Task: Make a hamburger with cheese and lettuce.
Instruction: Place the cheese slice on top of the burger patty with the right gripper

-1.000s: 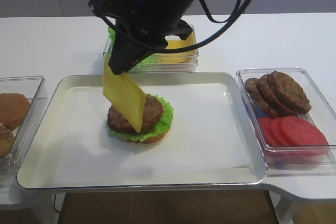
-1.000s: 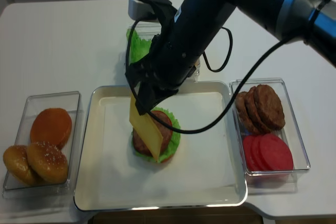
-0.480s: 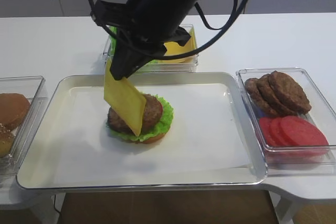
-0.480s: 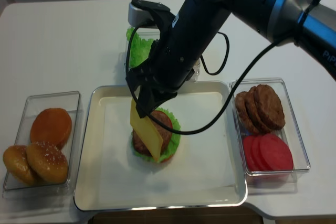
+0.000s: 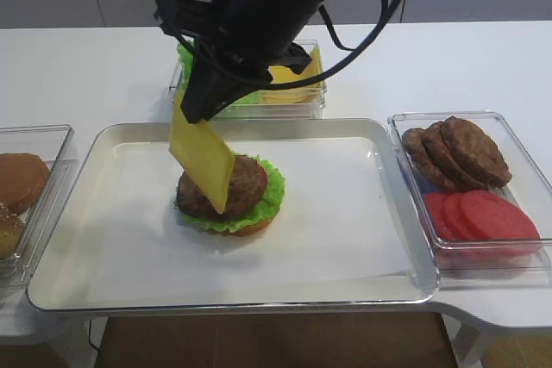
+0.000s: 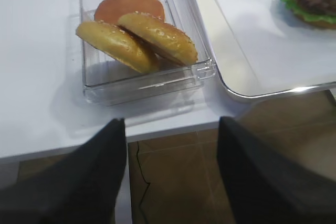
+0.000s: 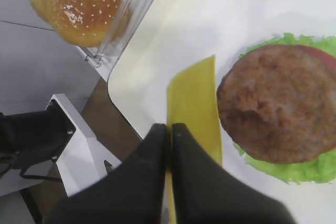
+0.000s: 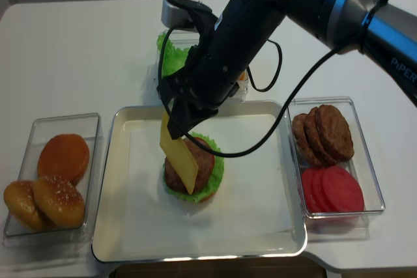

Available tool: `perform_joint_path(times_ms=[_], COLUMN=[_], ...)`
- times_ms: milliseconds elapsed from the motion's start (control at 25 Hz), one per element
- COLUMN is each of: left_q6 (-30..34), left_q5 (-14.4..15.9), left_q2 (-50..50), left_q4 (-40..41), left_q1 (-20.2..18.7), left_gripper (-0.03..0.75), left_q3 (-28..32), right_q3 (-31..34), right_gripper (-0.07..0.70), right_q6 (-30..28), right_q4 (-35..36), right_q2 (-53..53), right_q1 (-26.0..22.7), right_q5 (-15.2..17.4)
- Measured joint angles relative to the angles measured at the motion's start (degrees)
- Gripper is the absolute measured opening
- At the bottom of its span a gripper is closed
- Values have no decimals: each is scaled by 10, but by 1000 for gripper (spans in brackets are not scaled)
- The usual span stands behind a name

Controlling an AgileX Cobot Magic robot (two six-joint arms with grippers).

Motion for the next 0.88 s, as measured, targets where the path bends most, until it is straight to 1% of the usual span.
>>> perform_joint_path(times_ms=[320, 640, 880], left_q6=[0, -3, 0], left_q5=[0, 0, 0], left_q2=[0, 0, 0], left_q4=[0, 0, 0], left_q1=[0, 0, 0], left_gripper=[414, 414, 414], left_q3=[0, 0, 0], right_q3=[-1, -1, -1], right_gripper=[48, 48, 48], right_q6=[-15, -20, -20], right_q4=[16, 17, 18], right_q2=[10, 11, 11], right_q1=[-7, -7, -7], right_q5=[-6, -16, -17])
